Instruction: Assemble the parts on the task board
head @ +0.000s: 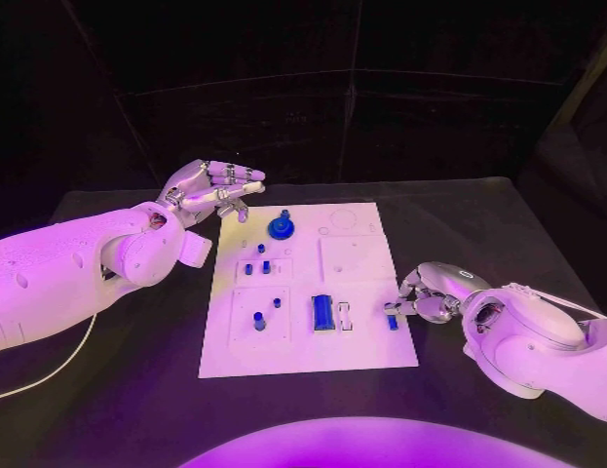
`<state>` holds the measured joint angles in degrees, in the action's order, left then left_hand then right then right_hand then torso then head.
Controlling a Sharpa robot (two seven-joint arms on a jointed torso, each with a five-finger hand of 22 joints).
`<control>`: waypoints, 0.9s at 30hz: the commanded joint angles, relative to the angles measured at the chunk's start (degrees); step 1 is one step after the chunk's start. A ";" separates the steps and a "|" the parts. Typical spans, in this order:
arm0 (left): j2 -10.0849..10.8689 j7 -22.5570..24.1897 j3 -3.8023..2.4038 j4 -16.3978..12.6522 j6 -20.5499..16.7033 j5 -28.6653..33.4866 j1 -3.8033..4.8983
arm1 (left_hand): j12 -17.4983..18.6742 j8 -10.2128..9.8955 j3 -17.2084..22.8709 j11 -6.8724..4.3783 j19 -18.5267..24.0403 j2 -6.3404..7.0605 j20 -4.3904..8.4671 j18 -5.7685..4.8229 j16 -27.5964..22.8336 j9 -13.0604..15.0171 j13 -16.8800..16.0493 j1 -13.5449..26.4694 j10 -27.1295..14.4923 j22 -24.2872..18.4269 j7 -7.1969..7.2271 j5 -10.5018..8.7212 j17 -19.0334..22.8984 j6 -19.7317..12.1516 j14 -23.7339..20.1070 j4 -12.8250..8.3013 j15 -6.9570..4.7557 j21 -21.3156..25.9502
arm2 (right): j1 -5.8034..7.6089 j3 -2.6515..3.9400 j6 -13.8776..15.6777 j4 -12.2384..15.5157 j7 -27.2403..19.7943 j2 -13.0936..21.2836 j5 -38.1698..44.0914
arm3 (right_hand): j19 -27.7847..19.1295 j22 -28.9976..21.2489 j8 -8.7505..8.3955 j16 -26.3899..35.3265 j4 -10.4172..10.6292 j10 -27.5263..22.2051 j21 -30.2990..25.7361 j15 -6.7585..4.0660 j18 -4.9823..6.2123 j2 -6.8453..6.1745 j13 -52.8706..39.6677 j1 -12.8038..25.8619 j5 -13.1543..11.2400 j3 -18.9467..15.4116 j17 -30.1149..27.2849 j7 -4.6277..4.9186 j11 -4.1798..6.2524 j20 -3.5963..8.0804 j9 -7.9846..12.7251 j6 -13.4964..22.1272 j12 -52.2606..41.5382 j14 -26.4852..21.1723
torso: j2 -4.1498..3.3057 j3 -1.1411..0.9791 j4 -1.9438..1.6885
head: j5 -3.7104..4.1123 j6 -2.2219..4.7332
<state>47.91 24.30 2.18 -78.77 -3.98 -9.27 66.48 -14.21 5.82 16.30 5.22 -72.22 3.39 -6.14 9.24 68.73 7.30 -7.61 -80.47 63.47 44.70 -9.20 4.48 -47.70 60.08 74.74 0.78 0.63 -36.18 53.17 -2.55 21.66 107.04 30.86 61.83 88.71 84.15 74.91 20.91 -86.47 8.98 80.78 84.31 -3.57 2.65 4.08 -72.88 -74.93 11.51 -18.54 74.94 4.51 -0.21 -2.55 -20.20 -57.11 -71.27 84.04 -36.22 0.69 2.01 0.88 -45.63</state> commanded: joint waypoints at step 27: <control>0.09 0.31 -0.05 0.00 0.64 0.24 0.09 | -0.40 0.25 -0.19 -0.03 0.26 -0.30 -0.04 0.86 -0.25 -0.03 -0.09 -0.08 -0.54 -0.08 0.07 0.30 0.08 -0.29 -0.40 -0.03 -0.10 0.29 | -1.47 -0.01 -9.30 -1.90 1.50 -3.56 6.65 | 1.26 5.24 -2.12 -0.35 -6.06 -0.74 -0.01 0.20 -0.46 -0.96 -2.09 -7.39 0.06 1.48 9.05 0.60 -0.32 -0.36 -1.34 0.31 0.56 4.70 | 0.01 -0.02 -0.01 | -0.18 -0.31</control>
<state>47.98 24.30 2.19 -78.70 -3.96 -9.27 66.48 -14.21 5.82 16.30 5.22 -72.22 3.39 -6.14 9.24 68.73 7.30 -7.60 -80.47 63.47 44.72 -9.19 4.48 -47.71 60.08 74.74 0.78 0.63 -36.18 52.31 -1.99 17.14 105.61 31.70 58.47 93.65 84.16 74.91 19.44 -86.67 3.21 80.53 84.31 -3.54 2.65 3.05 -72.92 -81.61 11.25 -17.02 74.92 4.88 -0.46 -2.55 -21.77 -57.17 -70.96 84.04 -36.20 0.67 2.00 0.65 -45.90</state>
